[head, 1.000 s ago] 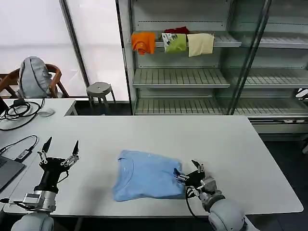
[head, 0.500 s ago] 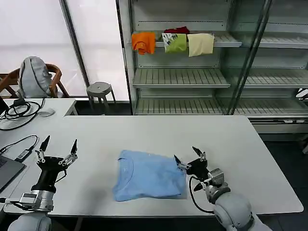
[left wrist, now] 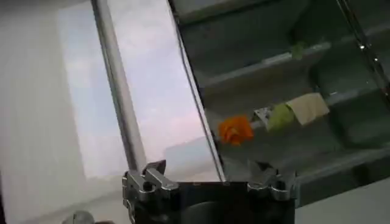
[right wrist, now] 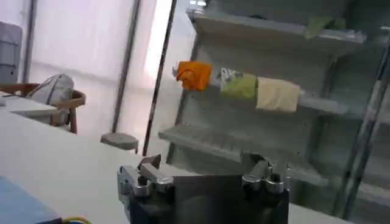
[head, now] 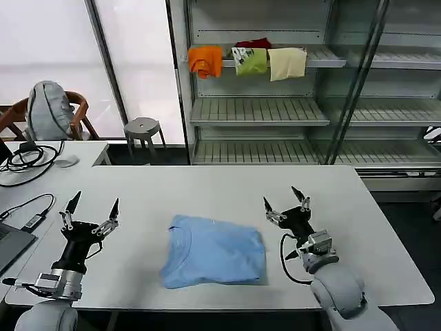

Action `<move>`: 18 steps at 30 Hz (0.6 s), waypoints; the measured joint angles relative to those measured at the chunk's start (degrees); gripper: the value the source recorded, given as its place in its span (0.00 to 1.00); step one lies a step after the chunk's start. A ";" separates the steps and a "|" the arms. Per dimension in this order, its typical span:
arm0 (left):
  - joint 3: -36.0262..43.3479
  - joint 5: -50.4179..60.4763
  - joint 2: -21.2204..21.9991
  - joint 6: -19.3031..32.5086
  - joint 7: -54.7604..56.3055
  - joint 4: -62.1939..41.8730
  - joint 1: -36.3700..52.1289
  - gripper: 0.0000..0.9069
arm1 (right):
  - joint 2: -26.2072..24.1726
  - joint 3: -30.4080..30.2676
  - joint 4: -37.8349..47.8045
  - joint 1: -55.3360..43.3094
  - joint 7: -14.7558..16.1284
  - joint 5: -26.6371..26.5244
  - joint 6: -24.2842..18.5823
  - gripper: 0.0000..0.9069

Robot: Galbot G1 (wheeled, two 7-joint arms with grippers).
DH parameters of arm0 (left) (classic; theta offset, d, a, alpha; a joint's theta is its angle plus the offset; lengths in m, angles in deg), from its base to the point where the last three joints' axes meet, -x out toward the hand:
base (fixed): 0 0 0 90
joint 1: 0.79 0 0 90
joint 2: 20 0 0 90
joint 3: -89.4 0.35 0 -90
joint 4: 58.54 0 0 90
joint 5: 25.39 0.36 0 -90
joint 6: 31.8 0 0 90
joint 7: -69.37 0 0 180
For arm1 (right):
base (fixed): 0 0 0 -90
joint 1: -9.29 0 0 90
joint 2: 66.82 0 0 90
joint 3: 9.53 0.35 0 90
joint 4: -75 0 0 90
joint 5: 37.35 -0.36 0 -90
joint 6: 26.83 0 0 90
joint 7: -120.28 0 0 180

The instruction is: Fold and organize the clothes.

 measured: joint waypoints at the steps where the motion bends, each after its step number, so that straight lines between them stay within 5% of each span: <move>1: 0.29 0.19 -0.13 -0.09 0.05 0.00 0.23 1.00 | -0.03 0.23 0.24 -0.29 -0.01 0.05 -0.35 1.00; 18: 3.04 4.45 -1.13 -0.78 1.95 -1.57 4.07 1.00 | 0.21 4.04 3.22 -1.77 0.22 0.32 -3.81 1.00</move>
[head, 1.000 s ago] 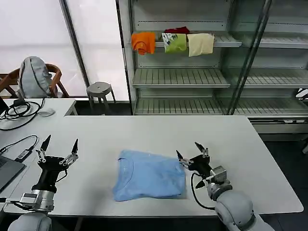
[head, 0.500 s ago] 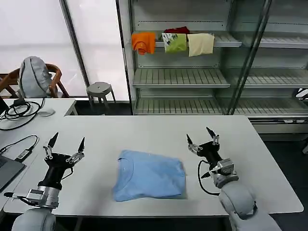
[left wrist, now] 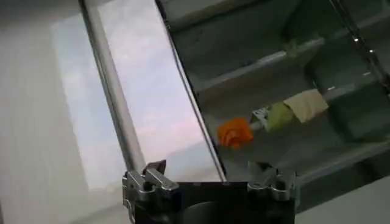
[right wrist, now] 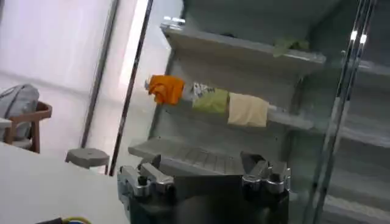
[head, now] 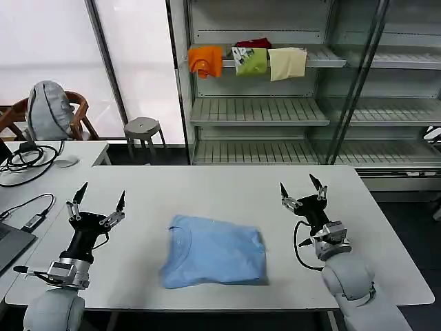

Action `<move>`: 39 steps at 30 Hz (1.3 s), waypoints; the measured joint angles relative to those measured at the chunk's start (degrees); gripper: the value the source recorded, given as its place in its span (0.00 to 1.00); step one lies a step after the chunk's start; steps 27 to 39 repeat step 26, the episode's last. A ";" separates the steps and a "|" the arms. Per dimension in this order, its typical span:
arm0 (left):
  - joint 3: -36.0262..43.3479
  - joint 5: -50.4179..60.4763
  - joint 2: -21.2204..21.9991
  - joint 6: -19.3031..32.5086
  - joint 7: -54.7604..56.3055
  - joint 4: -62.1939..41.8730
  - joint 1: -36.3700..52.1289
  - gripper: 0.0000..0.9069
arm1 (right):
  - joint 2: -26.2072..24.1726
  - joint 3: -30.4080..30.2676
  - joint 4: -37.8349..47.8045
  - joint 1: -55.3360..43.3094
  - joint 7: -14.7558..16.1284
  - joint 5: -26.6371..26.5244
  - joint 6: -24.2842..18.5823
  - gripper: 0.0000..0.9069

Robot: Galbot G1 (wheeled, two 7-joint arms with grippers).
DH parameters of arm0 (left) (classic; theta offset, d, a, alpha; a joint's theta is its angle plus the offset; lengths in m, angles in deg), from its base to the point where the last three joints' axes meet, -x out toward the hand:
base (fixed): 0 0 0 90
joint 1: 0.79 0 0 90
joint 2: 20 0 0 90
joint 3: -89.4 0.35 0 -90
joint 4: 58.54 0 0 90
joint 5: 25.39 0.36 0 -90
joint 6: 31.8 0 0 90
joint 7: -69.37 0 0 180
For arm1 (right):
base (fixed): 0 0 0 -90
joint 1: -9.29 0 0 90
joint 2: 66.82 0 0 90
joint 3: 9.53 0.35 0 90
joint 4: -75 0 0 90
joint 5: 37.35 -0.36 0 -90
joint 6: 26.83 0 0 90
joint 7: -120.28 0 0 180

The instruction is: Fold and organize the clothes.

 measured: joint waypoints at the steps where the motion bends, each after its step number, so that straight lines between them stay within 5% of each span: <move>1: 0.21 0.03 0.02 -0.01 0.12 -0.16 0.20 1.00 | 0.06 0.22 0.09 -0.09 -0.02 0.06 -0.05 1.00; 39: 1.66 -1.92 -2.57 0.69 -0.01 -2.53 1.65 1.00 | 1.57 0.82 0.34 0.88 0.99 4.71 -1.61 1.00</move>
